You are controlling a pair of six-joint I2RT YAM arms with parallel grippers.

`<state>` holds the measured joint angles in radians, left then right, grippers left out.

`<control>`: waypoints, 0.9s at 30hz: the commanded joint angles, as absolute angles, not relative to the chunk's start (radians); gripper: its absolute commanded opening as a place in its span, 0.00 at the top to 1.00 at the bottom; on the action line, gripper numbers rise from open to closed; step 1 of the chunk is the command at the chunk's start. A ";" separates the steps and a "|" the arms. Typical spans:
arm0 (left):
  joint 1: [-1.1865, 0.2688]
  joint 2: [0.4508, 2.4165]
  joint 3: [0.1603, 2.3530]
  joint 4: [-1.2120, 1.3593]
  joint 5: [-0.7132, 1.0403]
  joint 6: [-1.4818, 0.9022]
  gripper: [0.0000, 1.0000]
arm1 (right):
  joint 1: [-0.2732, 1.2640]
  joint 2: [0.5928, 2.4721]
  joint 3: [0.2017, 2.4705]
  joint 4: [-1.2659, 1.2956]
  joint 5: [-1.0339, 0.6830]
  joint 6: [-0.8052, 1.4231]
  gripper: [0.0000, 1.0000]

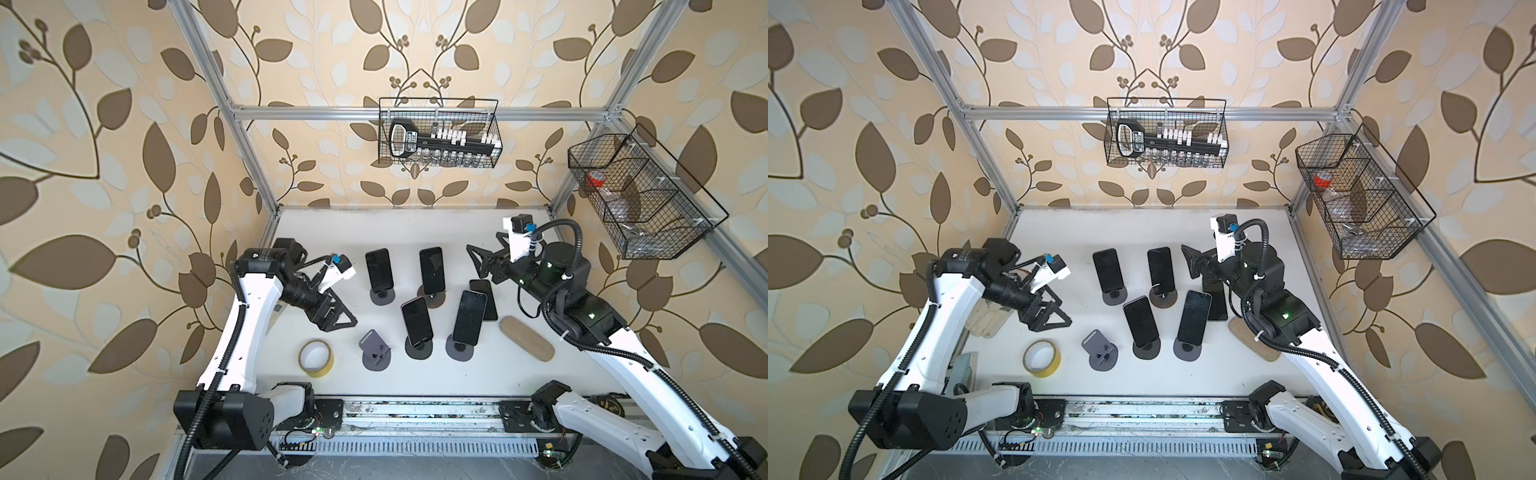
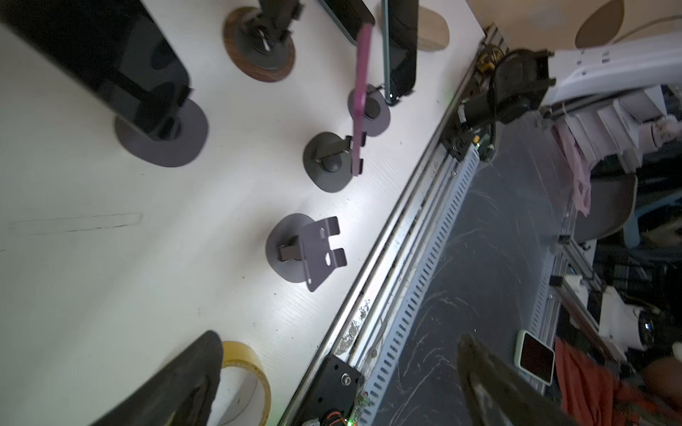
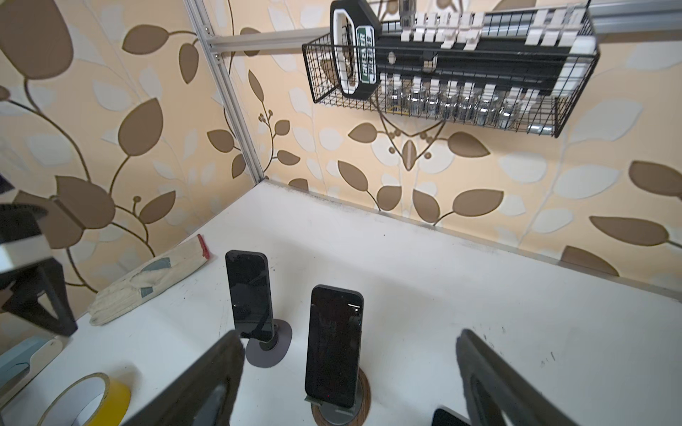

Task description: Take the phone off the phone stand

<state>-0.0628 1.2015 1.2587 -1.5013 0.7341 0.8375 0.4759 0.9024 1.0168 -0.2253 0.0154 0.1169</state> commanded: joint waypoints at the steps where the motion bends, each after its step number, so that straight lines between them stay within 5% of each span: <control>1: -0.167 1.172 1.208 -1.466 0.674 0.787 0.01 | 0.480 0.879 1.006 -0.209 0.042 0.092 0.09; 15: -0.348 1.341 1.098 -1.296 0.538 0.639 0.08 | 0.480 0.820 0.979 -0.247 0.083 0.097 0.09; 27: -0.362 1.390 1.022 -1.207 0.572 0.619 0.28 | 0.479 0.815 0.983 -0.289 0.093 0.057 0.08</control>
<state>-0.3485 1.3911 1.0294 -1.2156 0.5423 0.6186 0.4759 0.8257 0.9901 -0.2714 0.0738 0.0948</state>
